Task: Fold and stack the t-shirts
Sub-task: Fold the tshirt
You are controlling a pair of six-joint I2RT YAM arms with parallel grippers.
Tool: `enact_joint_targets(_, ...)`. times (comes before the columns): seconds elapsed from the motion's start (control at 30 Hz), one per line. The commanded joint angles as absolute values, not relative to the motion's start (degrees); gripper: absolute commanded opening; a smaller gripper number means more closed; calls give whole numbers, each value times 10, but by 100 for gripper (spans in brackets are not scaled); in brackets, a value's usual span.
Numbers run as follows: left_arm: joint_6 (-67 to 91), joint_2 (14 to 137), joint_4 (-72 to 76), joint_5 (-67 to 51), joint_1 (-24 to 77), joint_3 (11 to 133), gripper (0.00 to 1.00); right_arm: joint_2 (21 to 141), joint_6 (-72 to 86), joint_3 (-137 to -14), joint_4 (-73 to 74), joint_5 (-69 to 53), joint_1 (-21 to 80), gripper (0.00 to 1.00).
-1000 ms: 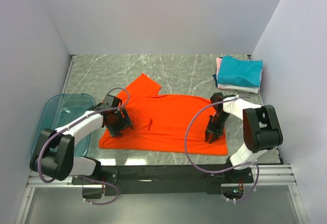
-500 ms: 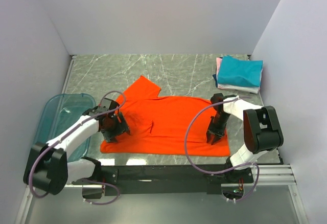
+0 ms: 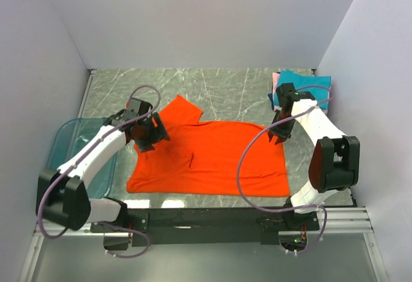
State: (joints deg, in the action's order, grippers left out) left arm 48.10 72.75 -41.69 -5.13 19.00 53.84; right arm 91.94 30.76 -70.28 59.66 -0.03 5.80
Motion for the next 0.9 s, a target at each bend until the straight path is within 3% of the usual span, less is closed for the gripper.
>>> enact_joint_targets(0.0, 455, 765, -378, -54, 192, 593, 77, 928, 283, -729, 578, 55, 30, 34)
enact_joint_targets(0.43, 439, 843, -375, -54, 192, 686, 77, 1033, 254, -760, 446, 89, -27, 32)
enact_joint_targets(0.87, 446, 883, -376, -60, 193, 715, 76, 1088, 256, -807, 437, 40, -33, 31)
